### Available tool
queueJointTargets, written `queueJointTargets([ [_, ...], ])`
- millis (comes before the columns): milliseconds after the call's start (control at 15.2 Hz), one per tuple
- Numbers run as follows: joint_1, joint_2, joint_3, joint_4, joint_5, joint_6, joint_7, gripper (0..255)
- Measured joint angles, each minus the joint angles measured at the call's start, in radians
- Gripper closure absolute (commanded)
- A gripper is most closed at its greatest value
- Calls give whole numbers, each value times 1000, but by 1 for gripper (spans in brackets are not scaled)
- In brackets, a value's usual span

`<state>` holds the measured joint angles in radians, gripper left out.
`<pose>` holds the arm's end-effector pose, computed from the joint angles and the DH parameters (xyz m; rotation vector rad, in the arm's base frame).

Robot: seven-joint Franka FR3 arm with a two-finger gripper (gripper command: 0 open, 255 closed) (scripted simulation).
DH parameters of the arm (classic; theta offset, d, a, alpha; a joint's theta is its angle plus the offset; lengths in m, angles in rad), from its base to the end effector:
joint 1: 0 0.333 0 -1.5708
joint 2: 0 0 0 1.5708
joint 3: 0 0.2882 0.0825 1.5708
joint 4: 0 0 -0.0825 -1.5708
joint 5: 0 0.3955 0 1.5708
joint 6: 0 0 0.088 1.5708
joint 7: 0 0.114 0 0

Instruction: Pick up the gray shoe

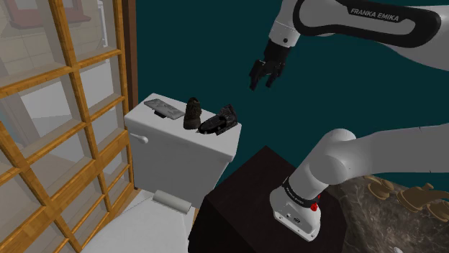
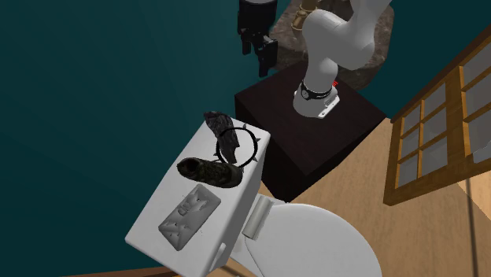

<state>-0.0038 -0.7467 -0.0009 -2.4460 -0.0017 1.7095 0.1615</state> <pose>0.3568 -0.0019 0.5186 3.1305 -0.2600 0.0161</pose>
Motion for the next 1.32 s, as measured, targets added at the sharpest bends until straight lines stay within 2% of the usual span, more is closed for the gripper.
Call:
queueJointTargets([
  [198, -1, 43, 17, 8, 11, 25, 34, 0],
  [594, -12, 278, 84, 94, 43, 132, 190, 0],
  [1056, -24, 579, 137, 255, 46, 221, 375, 0],
  [1320, -25, 754, 148, 388, 35, 235, 473, 0],
])
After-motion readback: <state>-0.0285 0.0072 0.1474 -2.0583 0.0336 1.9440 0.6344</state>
